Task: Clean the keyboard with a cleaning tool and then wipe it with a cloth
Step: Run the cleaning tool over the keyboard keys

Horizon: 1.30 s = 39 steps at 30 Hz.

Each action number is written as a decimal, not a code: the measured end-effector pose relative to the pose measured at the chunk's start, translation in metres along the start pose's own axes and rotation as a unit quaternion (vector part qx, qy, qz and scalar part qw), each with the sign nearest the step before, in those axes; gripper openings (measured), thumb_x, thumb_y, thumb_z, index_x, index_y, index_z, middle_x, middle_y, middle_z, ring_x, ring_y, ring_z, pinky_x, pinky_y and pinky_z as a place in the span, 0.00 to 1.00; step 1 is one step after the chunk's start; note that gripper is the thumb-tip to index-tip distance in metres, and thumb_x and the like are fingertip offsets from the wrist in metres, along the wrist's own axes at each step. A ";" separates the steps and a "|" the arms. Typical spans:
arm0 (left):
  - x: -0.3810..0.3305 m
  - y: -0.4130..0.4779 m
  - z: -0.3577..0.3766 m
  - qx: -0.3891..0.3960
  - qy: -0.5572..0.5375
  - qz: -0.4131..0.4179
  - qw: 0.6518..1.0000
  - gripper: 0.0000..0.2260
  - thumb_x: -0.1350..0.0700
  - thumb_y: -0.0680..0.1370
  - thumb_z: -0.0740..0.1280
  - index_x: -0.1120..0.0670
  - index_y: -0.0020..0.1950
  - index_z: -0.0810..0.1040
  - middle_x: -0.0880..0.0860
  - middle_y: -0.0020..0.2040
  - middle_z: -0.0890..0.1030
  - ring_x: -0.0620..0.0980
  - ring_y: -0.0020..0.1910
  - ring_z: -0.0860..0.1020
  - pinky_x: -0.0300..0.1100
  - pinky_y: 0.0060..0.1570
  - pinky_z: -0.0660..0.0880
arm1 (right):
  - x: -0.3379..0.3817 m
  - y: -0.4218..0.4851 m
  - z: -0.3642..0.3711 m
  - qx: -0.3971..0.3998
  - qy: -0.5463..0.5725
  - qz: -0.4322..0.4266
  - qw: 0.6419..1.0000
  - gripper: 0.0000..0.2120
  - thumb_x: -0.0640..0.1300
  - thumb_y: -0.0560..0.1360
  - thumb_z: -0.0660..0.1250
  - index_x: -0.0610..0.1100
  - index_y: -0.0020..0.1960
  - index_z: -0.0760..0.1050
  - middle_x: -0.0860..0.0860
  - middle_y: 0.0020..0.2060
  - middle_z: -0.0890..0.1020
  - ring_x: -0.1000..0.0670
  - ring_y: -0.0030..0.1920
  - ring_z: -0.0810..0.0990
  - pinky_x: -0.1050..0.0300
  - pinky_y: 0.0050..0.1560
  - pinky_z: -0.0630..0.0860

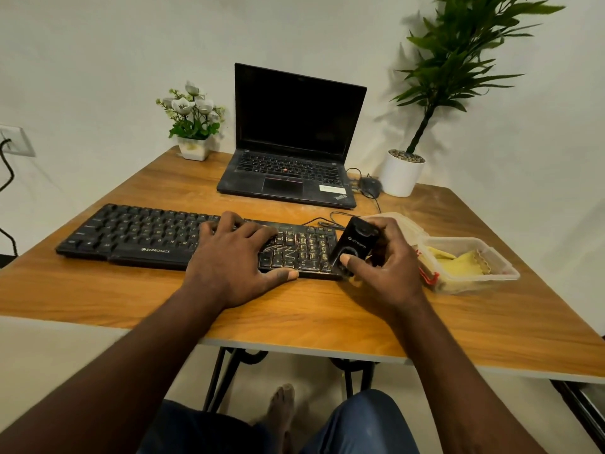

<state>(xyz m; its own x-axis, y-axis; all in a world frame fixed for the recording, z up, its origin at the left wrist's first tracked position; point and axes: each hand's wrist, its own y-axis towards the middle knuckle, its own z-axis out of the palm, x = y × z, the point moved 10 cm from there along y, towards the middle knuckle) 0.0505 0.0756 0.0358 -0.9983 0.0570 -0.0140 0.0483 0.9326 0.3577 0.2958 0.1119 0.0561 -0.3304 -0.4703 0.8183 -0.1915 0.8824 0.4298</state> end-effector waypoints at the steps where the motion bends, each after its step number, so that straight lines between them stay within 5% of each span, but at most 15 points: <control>1: 0.000 0.000 0.000 0.001 0.002 0.000 1.000 0.45 0.16 0.70 0.43 0.40 0.77 0.66 0.45 0.72 0.74 0.52 0.70 0.64 0.60 0.66 0.65 | 0.000 -0.004 0.003 0.023 0.005 -0.002 1.000 0.25 0.41 0.71 0.79 0.56 0.62 0.73 0.58 0.54 0.83 0.55 0.55 0.84 0.53 0.49 0.85; 6: -0.001 0.001 0.001 0.005 0.005 0.002 1.000 0.45 0.16 0.70 0.42 0.40 0.77 0.65 0.44 0.72 0.74 0.52 0.70 0.63 0.59 0.66 0.64 | 0.002 -0.012 -0.016 -0.037 -0.058 0.003 0.998 0.21 0.42 0.72 0.79 0.51 0.58 0.72 0.56 0.49 0.82 0.60 0.49 0.83 0.66 0.42 0.80; 11: 0.000 0.001 0.000 -0.001 0.005 0.003 1.000 0.44 0.16 0.70 0.42 0.40 0.77 0.66 0.45 0.72 0.74 0.52 0.70 0.63 0.57 0.64 0.64 | 0.013 -0.023 0.000 0.010 -0.081 -0.027 0.996 0.19 0.43 0.71 0.80 0.51 0.54 0.73 0.56 0.48 0.82 0.61 0.50 0.81 0.66 0.45 0.80; 15: 0.000 0.001 0.001 0.001 0.008 0.005 1.000 0.44 0.17 0.70 0.42 0.39 0.77 0.65 0.45 0.72 0.74 0.52 0.70 0.63 0.58 0.65 0.64 | 0.008 -0.021 -0.021 -0.063 -0.132 -0.015 0.989 0.20 0.46 0.70 0.80 0.53 0.54 0.72 0.57 0.48 0.82 0.58 0.49 0.81 0.54 0.48 0.83; 19: 0.002 0.001 0.002 0.001 0.007 0.003 1.000 0.44 0.16 0.70 0.42 0.39 0.77 0.65 0.45 0.73 0.74 0.52 0.70 0.63 0.58 0.65 0.64 | 0.013 -0.025 0.001 0.004 -0.102 -0.017 0.995 0.19 0.46 0.70 0.80 0.54 0.53 0.73 0.59 0.49 0.82 0.62 0.52 0.80 0.66 0.47 0.79; 23: 0.001 0.001 0.002 -0.002 0.010 0.005 1.000 0.44 0.17 0.71 0.42 0.40 0.77 0.65 0.44 0.72 0.74 0.52 0.70 0.63 0.58 0.66 0.63 | 0.008 -0.022 -0.018 -0.073 -0.125 -0.004 0.989 0.19 0.46 0.71 0.79 0.53 0.55 0.73 0.57 0.49 0.81 0.58 0.50 0.81 0.58 0.46 0.81; 28: 0.001 0.001 0.002 -0.004 0.009 0.007 1.000 0.44 0.17 0.71 0.43 0.40 0.77 0.66 0.44 0.72 0.74 0.52 0.70 0.64 0.58 0.65 0.63 | 0.010 -0.024 -0.004 -0.018 -0.107 -0.007 0.994 0.19 0.45 0.70 0.80 0.55 0.53 0.73 0.58 0.48 0.82 0.61 0.52 0.81 0.65 0.47 0.80; 32: 0.001 0.002 0.002 -0.004 0.008 0.007 1.000 0.44 0.17 0.71 0.43 0.40 0.77 0.66 0.44 0.72 0.75 0.52 0.70 0.64 0.58 0.65 0.63 | -0.001 -0.018 -0.023 -0.091 -0.105 0.022 0.990 0.19 0.46 0.71 0.80 0.53 0.56 0.73 0.57 0.49 0.82 0.54 0.50 0.83 0.54 0.46 0.83; 35: 0.002 0.002 0.002 -0.002 0.006 0.007 1.000 0.44 0.17 0.71 0.43 0.41 0.77 0.65 0.45 0.72 0.75 0.52 0.70 0.64 0.58 0.66 0.63 | 0.001 -0.022 0.000 -0.009 -0.057 0.026 0.998 0.19 0.45 0.72 0.79 0.54 0.57 0.74 0.57 0.51 0.82 0.58 0.53 0.83 0.59 0.46 0.83; 39: 0.000 0.001 0.002 -0.003 0.007 0.010 1.000 0.44 0.17 0.71 0.42 0.41 0.77 0.66 0.44 0.71 0.75 0.52 0.69 0.63 0.57 0.65 0.63 | -0.004 -0.001 -0.016 -0.077 -0.122 0.051 0.988 0.19 0.45 0.73 0.78 0.52 0.57 0.72 0.58 0.47 0.80 0.56 0.49 0.82 0.62 0.41 0.78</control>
<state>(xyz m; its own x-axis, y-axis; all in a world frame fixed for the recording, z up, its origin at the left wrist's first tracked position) 0.0505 0.0773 0.0343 -0.9974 0.0717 0.0059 0.0690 0.9290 0.3637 0.3127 0.1129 0.0584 -0.5574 -0.3523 0.7518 -0.0087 0.9079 0.4190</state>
